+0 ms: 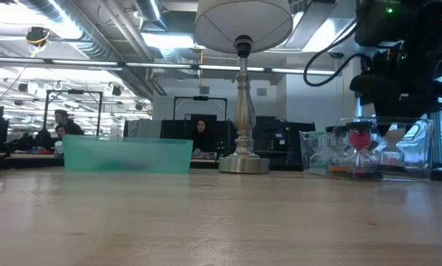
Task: Pick & Place Office items
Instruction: Put the white hourglass into the transparent bin
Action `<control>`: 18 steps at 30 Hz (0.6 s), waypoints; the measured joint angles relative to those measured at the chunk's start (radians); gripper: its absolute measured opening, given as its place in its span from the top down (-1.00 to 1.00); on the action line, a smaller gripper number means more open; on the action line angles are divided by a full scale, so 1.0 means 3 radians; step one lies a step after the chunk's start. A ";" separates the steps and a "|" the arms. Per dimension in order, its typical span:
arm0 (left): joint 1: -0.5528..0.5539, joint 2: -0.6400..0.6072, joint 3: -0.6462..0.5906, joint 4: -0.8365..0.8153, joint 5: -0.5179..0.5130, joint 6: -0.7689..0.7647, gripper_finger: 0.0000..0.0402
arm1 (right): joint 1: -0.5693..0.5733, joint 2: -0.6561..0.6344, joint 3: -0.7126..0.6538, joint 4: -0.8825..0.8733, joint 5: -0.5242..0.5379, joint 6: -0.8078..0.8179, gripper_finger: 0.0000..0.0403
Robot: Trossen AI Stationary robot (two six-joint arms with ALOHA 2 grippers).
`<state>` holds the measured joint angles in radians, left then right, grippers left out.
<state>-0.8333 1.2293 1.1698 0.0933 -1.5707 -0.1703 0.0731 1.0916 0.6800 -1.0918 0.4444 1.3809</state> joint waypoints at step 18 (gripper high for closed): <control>-0.0041 -0.0001 0.0000 0.0000 0.0001 -0.0060 -0.39 | 0.0000 0.0004 0.0000 0.0034 0.0067 -0.0041 -0.17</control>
<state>-0.8455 1.2289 1.1698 0.0933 -1.5703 -0.1883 0.0731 1.0929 0.6800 -1.0815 0.4644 1.3685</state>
